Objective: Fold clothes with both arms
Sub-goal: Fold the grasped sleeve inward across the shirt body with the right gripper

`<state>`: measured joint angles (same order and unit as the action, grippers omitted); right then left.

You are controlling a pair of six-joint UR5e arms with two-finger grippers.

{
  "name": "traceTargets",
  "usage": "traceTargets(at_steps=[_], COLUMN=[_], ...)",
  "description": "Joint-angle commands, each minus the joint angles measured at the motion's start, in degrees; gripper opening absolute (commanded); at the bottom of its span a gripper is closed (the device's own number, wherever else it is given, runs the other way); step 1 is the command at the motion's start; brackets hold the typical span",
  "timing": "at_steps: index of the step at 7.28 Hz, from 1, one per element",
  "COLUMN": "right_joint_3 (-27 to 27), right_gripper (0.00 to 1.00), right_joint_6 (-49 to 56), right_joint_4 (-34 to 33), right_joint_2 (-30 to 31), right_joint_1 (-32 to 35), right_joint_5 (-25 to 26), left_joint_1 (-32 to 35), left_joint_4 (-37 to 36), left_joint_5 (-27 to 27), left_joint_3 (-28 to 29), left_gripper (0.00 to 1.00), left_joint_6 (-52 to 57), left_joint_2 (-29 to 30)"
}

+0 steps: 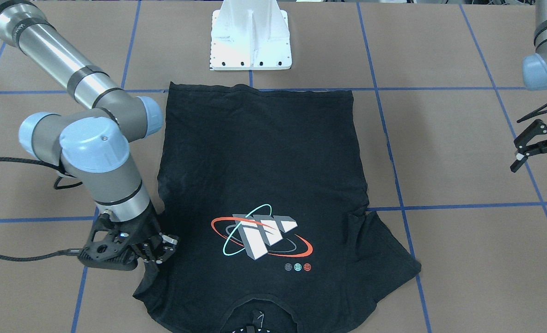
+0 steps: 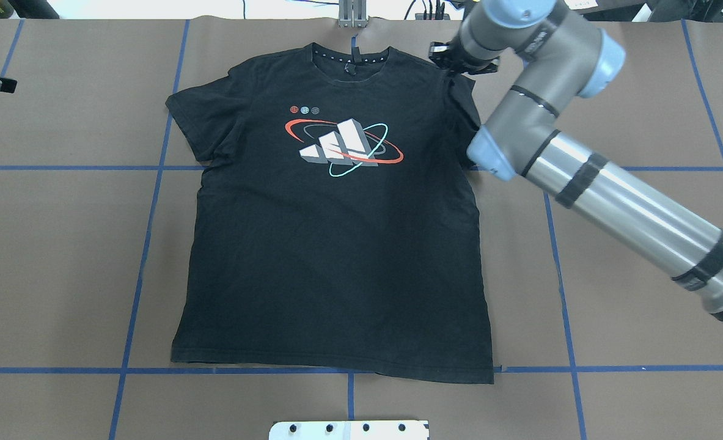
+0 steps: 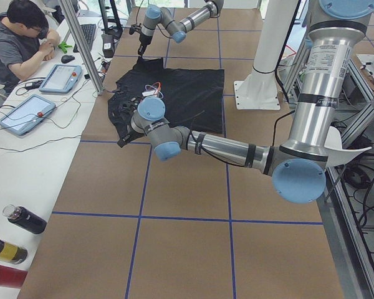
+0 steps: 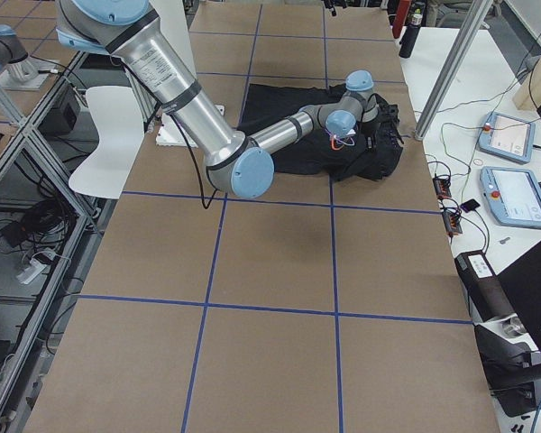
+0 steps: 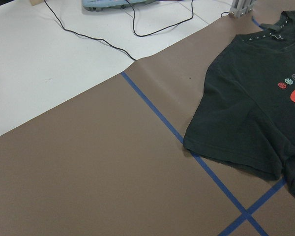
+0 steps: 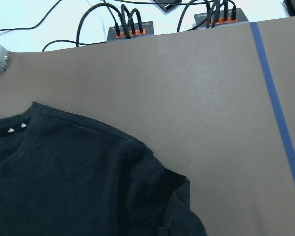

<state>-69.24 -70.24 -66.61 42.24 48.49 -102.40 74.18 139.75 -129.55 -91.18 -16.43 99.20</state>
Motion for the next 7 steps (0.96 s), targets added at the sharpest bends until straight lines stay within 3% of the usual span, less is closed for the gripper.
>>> traceTargets(at_steps=[1, 4, 5, 6, 7], right_joint_3=[5.22, 9.29, 9.38, 9.38, 9.12], right_gripper=[0.0, 0.0, 0.24, 0.99, 1.0], right_joint_6=[-6.74, -9.21, -8.78, -8.42, -7.12], right_joint_4=[-0.54, -0.28, -0.1, -0.1, -0.19], right_joint_2=[-6.01, -8.58, -8.49, -8.32, -8.4], right_joint_1=[-4.52, -8.48, -8.76, -9.02, -8.85], right_joint_5=[7.97, 12.21, 12.23, 12.31, 11.97], left_joint_1=[0.0, 0.0, 0.0, -0.09, -0.17], left_joint_4=[0.0, 0.0, 0.0, 0.0, 0.0], left_joint_5=[0.0, 0.0, 0.0, 0.0, 0.0], left_joint_3=[0.03, 0.12, 0.21, 0.21, 0.38], left_gripper=[1.0, 1.0, 1.0, 1.0, 1.0], left_joint_6=[0.0, 0.0, 0.0, 0.0, 0.0], left_joint_2=[0.11, 0.11, 0.11, 0.2, 0.2])
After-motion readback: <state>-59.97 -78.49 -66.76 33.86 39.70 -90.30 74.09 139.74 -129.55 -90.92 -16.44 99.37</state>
